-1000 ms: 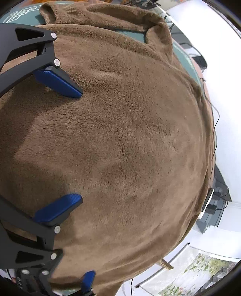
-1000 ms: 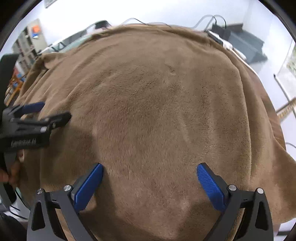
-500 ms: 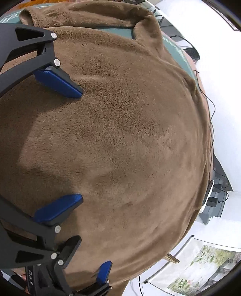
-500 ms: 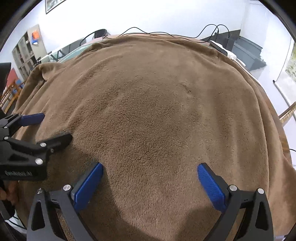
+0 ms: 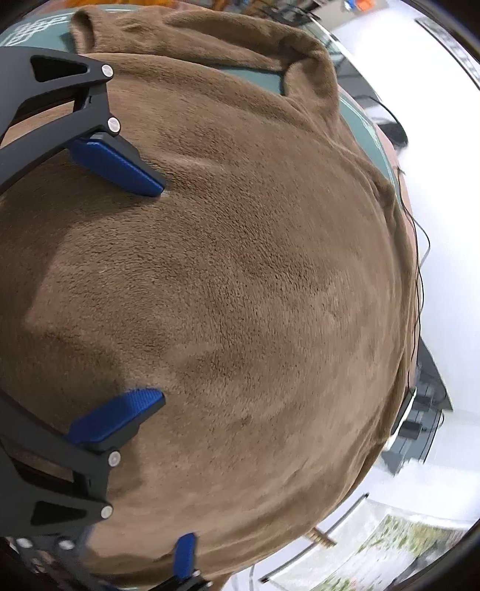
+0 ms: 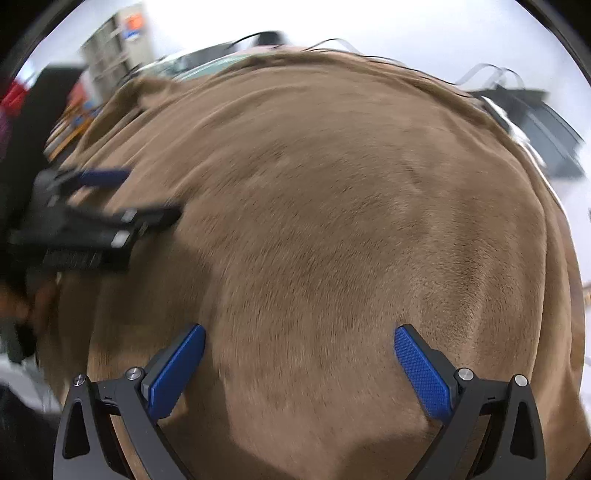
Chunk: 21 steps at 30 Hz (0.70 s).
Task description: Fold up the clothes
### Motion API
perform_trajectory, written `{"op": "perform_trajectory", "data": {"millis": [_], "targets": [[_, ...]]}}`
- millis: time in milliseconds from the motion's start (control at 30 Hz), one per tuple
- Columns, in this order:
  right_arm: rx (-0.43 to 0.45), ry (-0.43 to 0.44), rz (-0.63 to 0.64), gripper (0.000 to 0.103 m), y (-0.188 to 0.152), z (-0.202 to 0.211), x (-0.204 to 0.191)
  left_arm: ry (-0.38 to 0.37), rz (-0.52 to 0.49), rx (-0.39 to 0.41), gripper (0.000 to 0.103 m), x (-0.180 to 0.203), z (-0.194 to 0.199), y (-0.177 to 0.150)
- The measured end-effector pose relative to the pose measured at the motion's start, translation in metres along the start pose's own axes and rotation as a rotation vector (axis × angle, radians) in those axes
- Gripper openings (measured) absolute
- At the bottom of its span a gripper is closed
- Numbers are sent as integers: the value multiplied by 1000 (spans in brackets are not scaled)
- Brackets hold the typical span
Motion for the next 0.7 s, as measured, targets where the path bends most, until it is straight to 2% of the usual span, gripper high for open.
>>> {"op": "perform_trajectory", "data": {"millis": [200, 500, 700], "targets": [[9, 42, 93, 103, -11, 4, -5, 60, 82, -27, 103, -2, 2, -4], [60, 69, 149, 103, -12, 3, -6, 63, 102, -8, 103, -3, 4, -8], [64, 69, 148, 103, -10, 2, -5, 61, 102, -5, 103, -2, 6, -9]]}}
Point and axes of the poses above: each gripper's, at about its wrist camera, not at the fingertips, and z roughly against the way its jaws point, x to its right, y to its top, the point moved 9 cm from there along -z, roughly the way its jaws point, and after that the axes turned 15 degrees about y, right-handed, at the moved point
